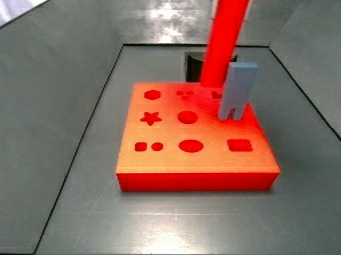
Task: Pick up the arch object. Move up. Place the arch object on the fixture. Regrasp the arch object. Move to above the board. Insert the arch object.
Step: Insert the arch object.
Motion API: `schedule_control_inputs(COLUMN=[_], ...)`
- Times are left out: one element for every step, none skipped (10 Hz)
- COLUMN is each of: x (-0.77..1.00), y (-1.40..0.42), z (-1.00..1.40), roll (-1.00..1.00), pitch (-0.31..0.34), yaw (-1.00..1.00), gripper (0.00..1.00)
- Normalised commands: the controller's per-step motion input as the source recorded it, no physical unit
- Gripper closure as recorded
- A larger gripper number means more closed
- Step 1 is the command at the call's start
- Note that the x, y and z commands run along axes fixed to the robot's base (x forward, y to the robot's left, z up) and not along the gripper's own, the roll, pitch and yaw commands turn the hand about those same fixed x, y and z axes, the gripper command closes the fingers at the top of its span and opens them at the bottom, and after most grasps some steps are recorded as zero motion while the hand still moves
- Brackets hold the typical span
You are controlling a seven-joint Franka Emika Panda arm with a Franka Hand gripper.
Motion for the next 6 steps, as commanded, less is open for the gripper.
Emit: schedule_control_inputs(x=[0.97,0.88,0.79,0.74,0.45,0.13], y=[0.35,0.46,0.43,0.30,0.07,0.00], z=[-0.30,-0.30,-0.24,-0.23,-0.18,-0.12], roll=[-0.14,-0.12,-0.19,-0.23,-0.23,-0.11], pitch=[0.071,0.103,0.059,0.010,-0.011,-0.060], yaw=[0.00,0.00,-0.01,-0.10,-0.21,-0.02], gripper=[1.00,1.00,1.00,1.00,1.00,1.00])
